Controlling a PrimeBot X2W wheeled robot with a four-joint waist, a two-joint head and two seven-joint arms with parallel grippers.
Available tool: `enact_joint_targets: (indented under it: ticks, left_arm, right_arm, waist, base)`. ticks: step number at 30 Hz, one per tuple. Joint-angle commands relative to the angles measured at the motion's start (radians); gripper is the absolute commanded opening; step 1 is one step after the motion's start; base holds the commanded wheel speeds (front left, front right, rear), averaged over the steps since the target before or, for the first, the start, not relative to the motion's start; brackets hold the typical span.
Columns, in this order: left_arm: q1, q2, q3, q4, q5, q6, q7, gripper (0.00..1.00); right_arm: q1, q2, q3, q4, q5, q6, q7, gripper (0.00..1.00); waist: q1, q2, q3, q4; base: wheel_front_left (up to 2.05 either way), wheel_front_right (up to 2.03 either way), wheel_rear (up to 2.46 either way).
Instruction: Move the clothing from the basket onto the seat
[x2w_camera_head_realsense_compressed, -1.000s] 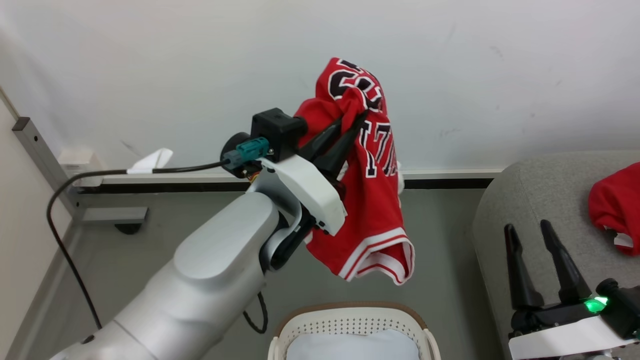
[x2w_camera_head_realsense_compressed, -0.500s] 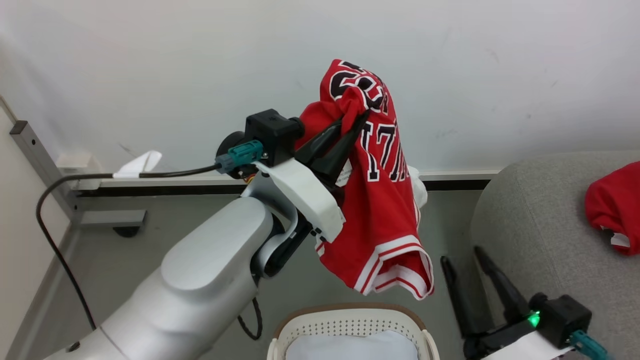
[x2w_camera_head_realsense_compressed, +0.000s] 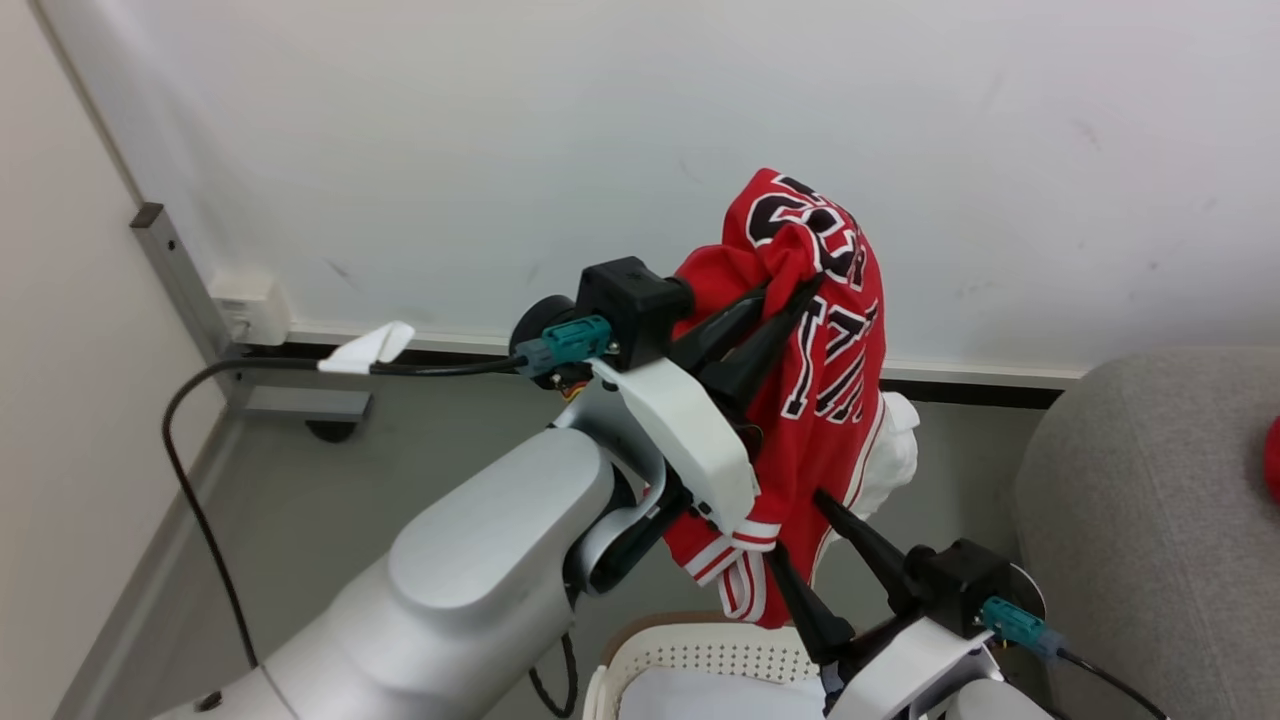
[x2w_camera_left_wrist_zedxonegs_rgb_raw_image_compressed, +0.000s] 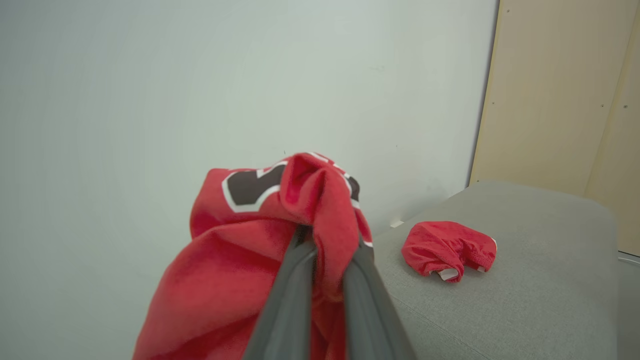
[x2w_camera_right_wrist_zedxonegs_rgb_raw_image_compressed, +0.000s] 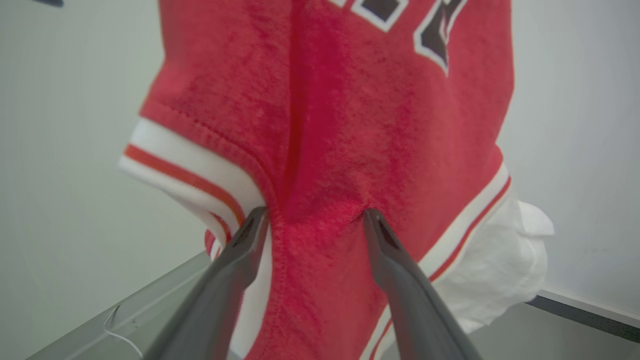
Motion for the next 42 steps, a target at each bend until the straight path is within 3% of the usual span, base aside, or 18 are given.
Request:
enact_joint_targets:
  ticks: [1,15,21,22,23,24,32,42]
  left_arm:
    - [0.008,-0.007,-0.005,-0.001,-0.002,-0.004,0.004,0.00]
    - [0.018,-0.048,-0.058,-0.003,-0.012,-0.029,0.031,0.00]
    - [0.024,-0.053,-0.073,-0.009,-0.016,-0.032,0.038,0.00]
    - [0.024,-0.053,-0.074,-0.009,-0.016,-0.032,0.039,0.00]
    - [0.024,-0.052,-0.074,-0.009,-0.017,-0.030,0.039,0.00]
    - [0.025,-0.051,-0.073,-0.009,-0.018,-0.028,0.039,0.00]
    - [0.049,-0.027,-0.064,0.017,-0.032,-0.014,0.025,0.00]
    - [0.101,0.008,-0.056,0.037,-0.045,-0.001,-0.007,0.00]
  right_arm:
    - [-0.032,0.003,0.009,0.027,-0.005,-0.002,0.001,1.00]
    - [-0.234,0.032,0.064,0.314,0.070,-0.002,0.001,1.00]
    - [-0.304,0.032,0.088,0.371,0.098,-0.002,0.001,1.00]
    - [-0.311,0.028,0.093,0.374,0.100,-0.002,0.001,0.41]
    - [-0.315,0.023,0.096,0.377,0.105,-0.002,0.001,0.07]
    - [-0.318,0.020,0.098,0.379,0.108,-0.002,0.001,0.00]
    - [-0.275,-0.011,0.089,0.309,0.118,-0.002,0.000,0.00]
    - [-0.144,-0.065,-0.074,0.083,0.075,-0.002,0.000,0.00]
  waist:
    - [-0.0001,0.0000,-0.003,0.027]
    - [-0.0001,0.0000,-0.019,0.136]
    - [-0.0001,0.0000,-0.024,0.162]
    - [-0.0001,0.0000,-0.025,0.165]
    - [-0.0001,0.0000,-0.025,0.168]
    - [-0.0001,0.0000,-0.025,0.171]
    - [-0.0001,0.0000,-0.021,0.158]
    - [-0.0001,0.0000,0.001,0.087]
  base:
    - [0.00,0.00,0.00]
    - [0.00,0.00,0.00]
    - [0.00,0.00,0.00]
    - [0.00,0.00,0.00]
    - [0.00,0.00,0.00]
    - [0.00,0.00,0.00]
    - [0.00,0.00,0.00]
    - [0.00,0.00,0.00]
